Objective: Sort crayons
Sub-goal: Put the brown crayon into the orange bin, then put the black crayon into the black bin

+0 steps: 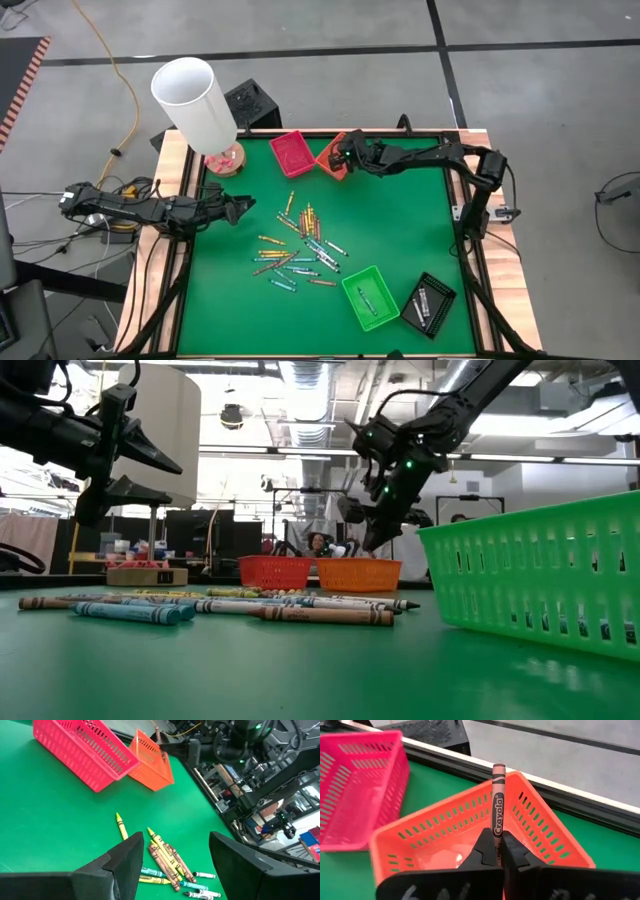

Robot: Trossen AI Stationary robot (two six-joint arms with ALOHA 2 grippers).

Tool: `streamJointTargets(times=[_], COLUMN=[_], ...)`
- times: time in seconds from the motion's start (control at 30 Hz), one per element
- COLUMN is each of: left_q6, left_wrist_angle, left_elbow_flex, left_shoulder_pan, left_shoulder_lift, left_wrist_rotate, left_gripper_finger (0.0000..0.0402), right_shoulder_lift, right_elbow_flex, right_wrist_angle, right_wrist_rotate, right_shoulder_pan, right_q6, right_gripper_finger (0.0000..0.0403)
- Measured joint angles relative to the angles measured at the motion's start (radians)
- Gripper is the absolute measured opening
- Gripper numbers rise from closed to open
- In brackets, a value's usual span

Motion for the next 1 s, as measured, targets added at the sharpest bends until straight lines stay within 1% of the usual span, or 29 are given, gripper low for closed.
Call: streamJointTargets(times=[0.2, 0.53, 0.83, 1.0], left_q6=[-0.001, -0.003, -0.003, -0.003], left_wrist_angle=[-0.001, -0.023, -0.023, -0.022], left_elbow_flex=[0.0, 0.0, 0.0, 0.0], left_shoulder_pan=[0.0, 0.0, 0.0, 0.0], left_shoulder_lift=[0.0, 0.0, 0.0, 0.0], left_wrist_rotate=[0.0, 0.003, 0.002, 0.0], left_gripper_finger=[0.0215, 0.0215, 0.0215, 0.0215], right_shoulder_lift=[0.059, 0.052, 0.052, 0.052], right_elbow_flex=[0.0, -0.001, 0.001, 0.05], right_wrist_angle=[0.019, 0.025, 0.032, 0.026], right_wrist_rotate=[-0.009, -0.007, -0.029, -0.052], right_shoulder_pan=[0.001, -0.006, -0.01, -0.014], right_q6=[0.005, 0.0, -0.008, -0.082], right_gripper_finger=[0.0002, 0.0005, 0.0061, 0.0071])
